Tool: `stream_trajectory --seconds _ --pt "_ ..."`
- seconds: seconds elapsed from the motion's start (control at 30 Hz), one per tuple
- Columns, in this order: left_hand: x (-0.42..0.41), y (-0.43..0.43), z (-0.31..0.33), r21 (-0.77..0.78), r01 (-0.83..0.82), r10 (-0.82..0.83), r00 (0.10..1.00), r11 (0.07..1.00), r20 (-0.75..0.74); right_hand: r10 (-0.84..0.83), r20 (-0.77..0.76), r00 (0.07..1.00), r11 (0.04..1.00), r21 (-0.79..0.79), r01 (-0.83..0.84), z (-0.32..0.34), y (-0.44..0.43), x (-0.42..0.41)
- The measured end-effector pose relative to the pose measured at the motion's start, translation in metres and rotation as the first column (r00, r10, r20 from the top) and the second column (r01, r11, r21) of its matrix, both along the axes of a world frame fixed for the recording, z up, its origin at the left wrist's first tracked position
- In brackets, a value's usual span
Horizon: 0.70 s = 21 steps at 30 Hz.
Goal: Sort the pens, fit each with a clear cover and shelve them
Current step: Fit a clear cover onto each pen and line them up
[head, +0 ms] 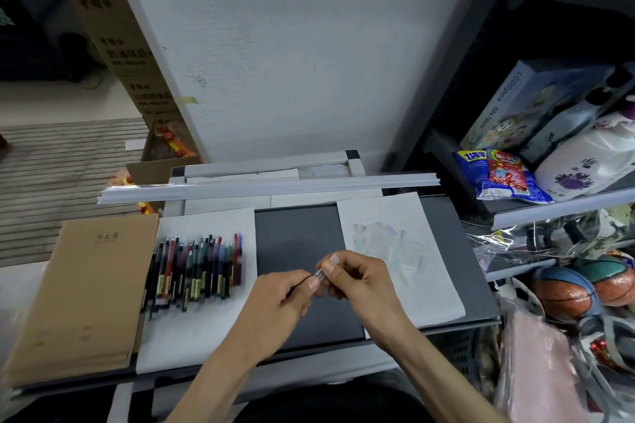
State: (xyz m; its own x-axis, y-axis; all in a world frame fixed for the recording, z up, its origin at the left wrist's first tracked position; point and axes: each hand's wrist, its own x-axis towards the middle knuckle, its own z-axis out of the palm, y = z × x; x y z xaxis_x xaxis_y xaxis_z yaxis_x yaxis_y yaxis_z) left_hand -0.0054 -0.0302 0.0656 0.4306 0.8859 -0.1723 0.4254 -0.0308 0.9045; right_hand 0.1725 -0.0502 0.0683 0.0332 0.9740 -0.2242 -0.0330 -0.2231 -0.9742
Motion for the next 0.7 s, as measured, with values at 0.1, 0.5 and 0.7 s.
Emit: stream_trajectory --seconds 0.1,0.5,0.7 --pt "0.000 0.001 -0.004 0.019 0.000 0.001 1.000 1.000 -0.026 0.008 -0.015 1.000 1.000 -0.009 -0.008 -0.004 0.002 -0.003" --pt "0.005 0.010 -0.030 -0.098 -0.034 0.021 0.991 0.995 -0.131 0.134 0.058 0.989 0.979 -0.162 -0.123 -0.028 0.029 0.003" --pt "-0.010 0.026 -0.049 0.091 0.010 0.019 0.950 0.996 -0.313 -0.023 0.081 0.996 0.978 -0.206 0.039 -0.045 0.046 0.000"
